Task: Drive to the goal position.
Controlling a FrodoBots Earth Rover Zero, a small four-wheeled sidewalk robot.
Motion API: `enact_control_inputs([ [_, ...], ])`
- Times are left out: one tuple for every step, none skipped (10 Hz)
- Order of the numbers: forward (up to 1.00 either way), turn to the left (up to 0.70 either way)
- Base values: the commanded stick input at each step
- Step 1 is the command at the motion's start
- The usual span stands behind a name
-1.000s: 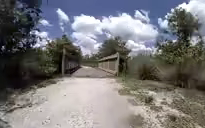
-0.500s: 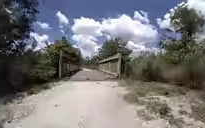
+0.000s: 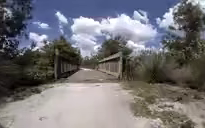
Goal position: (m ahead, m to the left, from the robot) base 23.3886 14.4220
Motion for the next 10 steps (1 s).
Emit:
enact_control_inputs([
  [0.69, 0.27],
  [0.69, 0.35],
  [0.69, 0.27],
  [0.69, 0.0],
  [0.69, 0.0],
  [0.69, 0.0],
  [0.69, 0.21],
  [0.69, 0.34],
  [0.69, 0.05],
  [0.69, 0.0],
])
